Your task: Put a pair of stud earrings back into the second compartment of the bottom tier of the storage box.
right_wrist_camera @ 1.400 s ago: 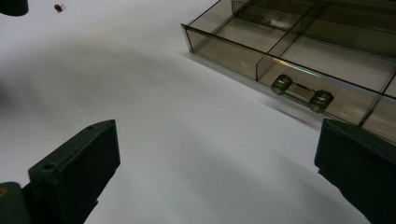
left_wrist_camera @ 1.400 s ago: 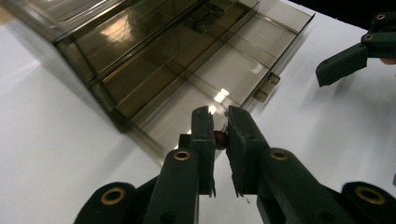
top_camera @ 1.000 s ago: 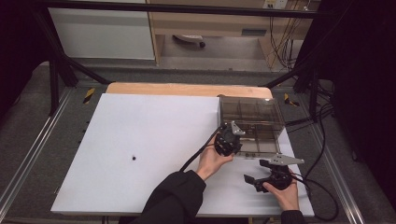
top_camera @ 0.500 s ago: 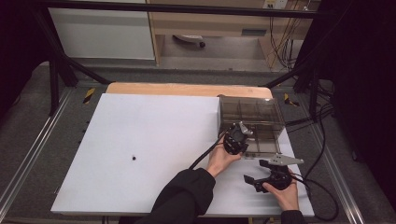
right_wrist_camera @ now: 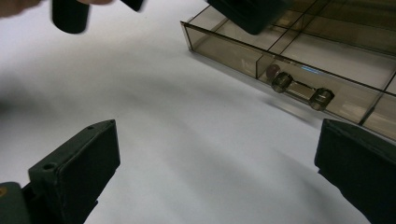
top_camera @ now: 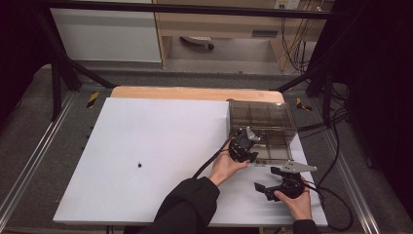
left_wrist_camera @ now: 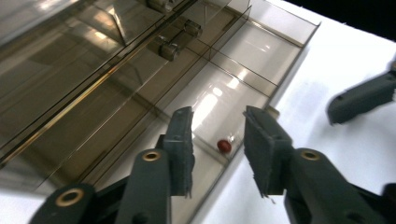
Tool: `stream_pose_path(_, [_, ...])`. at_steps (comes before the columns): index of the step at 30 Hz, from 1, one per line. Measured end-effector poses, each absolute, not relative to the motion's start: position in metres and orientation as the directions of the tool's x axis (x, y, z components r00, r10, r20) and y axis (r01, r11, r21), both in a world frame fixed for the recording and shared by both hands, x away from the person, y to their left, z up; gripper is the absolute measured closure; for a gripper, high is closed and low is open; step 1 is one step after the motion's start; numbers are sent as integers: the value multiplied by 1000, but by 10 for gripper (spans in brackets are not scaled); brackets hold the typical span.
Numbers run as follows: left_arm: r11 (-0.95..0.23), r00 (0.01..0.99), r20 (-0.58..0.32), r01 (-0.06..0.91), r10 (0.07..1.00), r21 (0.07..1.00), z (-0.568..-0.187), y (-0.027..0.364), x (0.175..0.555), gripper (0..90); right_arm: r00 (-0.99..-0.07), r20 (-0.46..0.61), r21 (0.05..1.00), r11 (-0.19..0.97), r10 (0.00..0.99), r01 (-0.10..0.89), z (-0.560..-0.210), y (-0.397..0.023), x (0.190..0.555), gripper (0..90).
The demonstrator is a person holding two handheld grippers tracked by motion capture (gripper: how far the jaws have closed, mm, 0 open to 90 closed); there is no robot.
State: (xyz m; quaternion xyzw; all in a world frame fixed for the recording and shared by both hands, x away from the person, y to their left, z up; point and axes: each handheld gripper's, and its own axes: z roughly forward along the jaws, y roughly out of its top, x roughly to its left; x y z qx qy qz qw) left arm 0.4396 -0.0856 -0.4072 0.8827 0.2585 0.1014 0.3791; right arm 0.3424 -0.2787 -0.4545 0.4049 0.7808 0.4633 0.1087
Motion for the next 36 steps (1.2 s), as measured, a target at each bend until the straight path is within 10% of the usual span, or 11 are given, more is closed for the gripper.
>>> stream_pose_path(20, [-520, 803, -39, 421, 595, 743, -387, 38, 414, 214, -645, 200, 806, 250, 737, 536, -455, -278, 343, 7])
stream_pose_path(36, [-465, 721, -26, 473, 692, 749, -402, 147, 398, 116, -643, 199, 805, 250, 740, 537, -456, -279, 343, 7])
